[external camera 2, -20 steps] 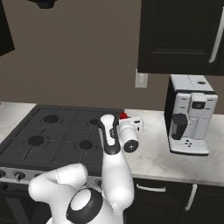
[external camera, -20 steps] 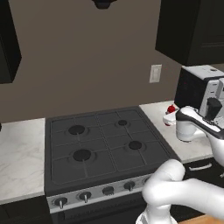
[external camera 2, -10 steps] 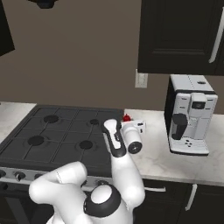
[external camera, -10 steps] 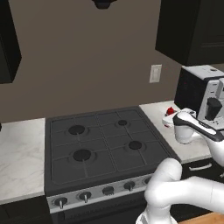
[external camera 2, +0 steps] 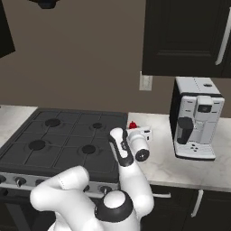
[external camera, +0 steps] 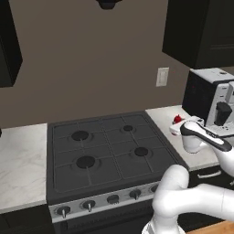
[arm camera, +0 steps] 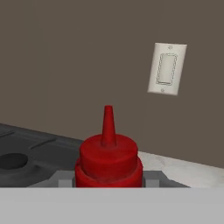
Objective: Collect the turmeric, ketchup, and shaker from the cabinet and place them next to the stove.
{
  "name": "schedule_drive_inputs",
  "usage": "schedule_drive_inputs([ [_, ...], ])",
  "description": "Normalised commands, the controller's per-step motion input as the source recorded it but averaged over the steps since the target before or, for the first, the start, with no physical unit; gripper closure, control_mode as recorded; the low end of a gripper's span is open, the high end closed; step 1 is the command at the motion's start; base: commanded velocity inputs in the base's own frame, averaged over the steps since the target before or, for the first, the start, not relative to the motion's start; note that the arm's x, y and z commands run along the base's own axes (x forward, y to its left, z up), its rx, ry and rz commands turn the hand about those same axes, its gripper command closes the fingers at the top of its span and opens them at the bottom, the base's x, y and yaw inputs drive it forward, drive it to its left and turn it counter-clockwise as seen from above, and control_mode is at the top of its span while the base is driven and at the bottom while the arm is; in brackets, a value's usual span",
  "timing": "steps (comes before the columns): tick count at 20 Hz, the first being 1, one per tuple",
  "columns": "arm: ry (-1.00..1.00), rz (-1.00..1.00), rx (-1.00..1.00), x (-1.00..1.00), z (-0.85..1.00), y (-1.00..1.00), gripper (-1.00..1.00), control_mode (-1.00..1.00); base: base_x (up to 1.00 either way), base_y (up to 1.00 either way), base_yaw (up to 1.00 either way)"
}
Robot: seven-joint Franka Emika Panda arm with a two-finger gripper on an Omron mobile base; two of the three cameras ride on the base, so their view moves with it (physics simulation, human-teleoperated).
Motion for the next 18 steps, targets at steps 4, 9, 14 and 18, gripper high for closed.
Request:
schedule_drive_inputs([
  [4,0.00,0.02,0.00,0.12,-0.27,-0.05,1.00,-1.00,0.00,0.00,0.00],
  [9,0.02,0.02,0.00,0.13,-0.30,-0.04,1.00,-1.00,0.00,0.00,0.00],
  [14,0.03,0.02,0.00,0.13,-0.30,-0.02,1.00,-1.00,0.00,0.00,0.00],
  [18,0.02,0.02,0.00,0.08,-0.30,-0.03,-1.00,-1.00,0.00,0.00,0.00],
])
